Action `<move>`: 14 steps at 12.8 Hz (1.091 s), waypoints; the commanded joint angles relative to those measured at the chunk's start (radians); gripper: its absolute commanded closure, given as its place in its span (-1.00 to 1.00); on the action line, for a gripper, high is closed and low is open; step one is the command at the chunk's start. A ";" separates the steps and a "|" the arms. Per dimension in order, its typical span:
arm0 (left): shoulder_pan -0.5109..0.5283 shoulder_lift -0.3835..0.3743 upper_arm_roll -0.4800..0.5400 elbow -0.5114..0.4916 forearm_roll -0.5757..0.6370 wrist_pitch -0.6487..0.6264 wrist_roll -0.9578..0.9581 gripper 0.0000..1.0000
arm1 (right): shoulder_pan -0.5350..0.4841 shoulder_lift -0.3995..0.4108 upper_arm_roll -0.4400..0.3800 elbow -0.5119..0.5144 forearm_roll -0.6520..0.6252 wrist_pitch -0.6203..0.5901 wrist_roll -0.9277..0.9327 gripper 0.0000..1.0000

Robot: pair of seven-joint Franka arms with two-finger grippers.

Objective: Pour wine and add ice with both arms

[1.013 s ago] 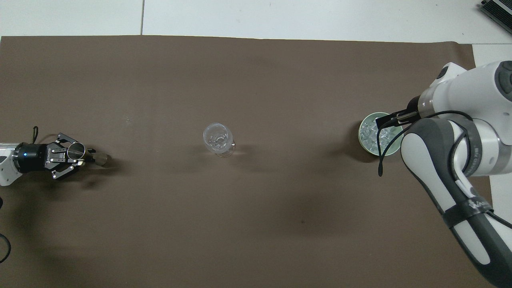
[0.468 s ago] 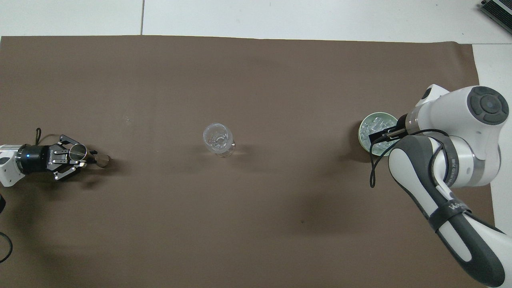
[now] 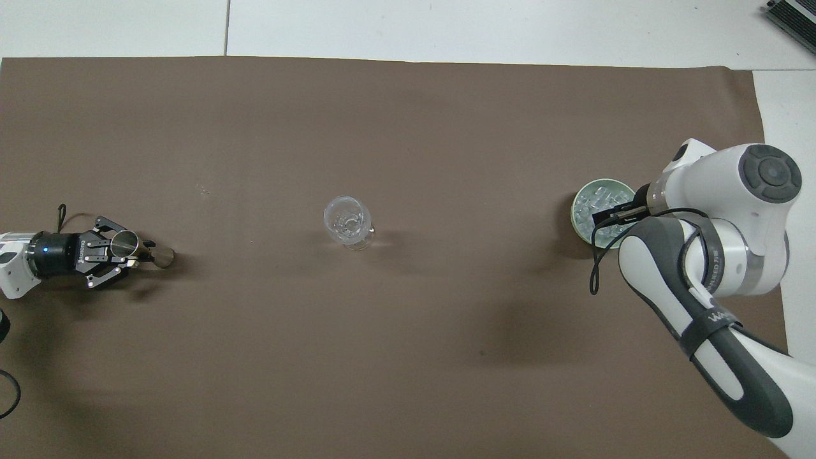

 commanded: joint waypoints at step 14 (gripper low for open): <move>0.017 0.013 0.012 0.047 0.055 -0.027 -0.004 -1.00 | 0.007 0.025 0.009 0.002 -0.001 0.068 0.052 -0.51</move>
